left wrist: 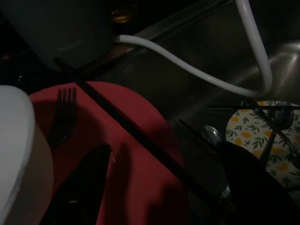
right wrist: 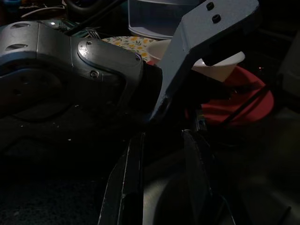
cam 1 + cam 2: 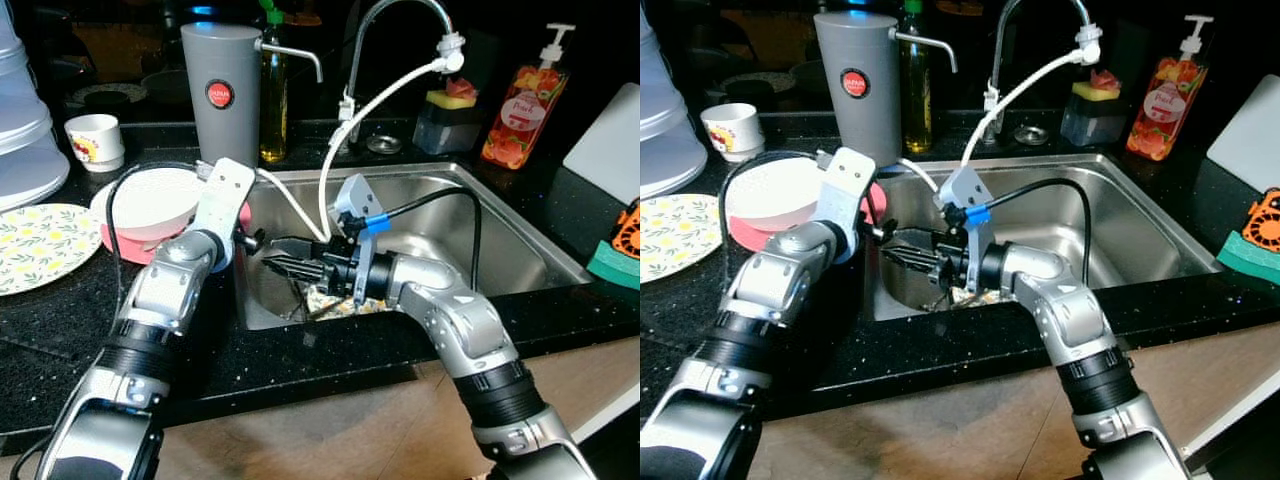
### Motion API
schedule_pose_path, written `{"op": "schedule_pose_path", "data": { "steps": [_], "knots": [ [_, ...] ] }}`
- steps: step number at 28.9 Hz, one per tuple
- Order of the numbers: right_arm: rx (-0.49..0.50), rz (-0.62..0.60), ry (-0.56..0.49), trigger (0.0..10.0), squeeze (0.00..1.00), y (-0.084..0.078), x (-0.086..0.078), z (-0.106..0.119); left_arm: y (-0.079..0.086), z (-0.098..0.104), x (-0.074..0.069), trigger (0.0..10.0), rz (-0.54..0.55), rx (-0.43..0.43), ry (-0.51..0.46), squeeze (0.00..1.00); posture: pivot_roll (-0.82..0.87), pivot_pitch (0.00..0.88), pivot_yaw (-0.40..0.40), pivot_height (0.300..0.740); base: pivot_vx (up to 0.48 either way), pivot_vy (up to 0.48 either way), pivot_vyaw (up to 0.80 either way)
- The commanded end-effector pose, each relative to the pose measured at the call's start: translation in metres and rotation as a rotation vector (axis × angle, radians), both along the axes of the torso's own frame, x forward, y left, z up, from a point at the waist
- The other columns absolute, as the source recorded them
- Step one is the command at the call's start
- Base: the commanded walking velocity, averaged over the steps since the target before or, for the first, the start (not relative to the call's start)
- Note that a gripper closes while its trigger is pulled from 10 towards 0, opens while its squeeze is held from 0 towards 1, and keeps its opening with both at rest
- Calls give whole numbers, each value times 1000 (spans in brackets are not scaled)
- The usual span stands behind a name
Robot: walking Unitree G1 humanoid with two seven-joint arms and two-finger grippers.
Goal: Kitchen organization
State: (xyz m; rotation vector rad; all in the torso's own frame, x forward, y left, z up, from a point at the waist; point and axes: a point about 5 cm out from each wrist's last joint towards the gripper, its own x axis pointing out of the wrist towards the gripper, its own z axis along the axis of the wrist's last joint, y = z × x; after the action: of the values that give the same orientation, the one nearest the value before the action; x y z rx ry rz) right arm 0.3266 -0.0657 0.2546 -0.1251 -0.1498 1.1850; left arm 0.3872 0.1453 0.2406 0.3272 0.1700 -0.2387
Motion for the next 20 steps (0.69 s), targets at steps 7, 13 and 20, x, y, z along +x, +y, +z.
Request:
{"op": "schedule_pose_path", "data": {
  "steps": [7,13,20],
  "knots": [
    [3,1,-19,10000,0,-4,2,6,7,-8,5,0,21,-24,83,0,-29,82,-42,740,0,0,0],
    [7,2,-21,10000,0,-5,3,7,8,-4,7,0,18,-32,76,0,-29,81,-43,740,0,0,0],
    [14,1,-25,10000,0,-6,4,8,7,6,9,0,6,-51,28,0,-29,82,-43,740,0,0,0]
  ]
}}
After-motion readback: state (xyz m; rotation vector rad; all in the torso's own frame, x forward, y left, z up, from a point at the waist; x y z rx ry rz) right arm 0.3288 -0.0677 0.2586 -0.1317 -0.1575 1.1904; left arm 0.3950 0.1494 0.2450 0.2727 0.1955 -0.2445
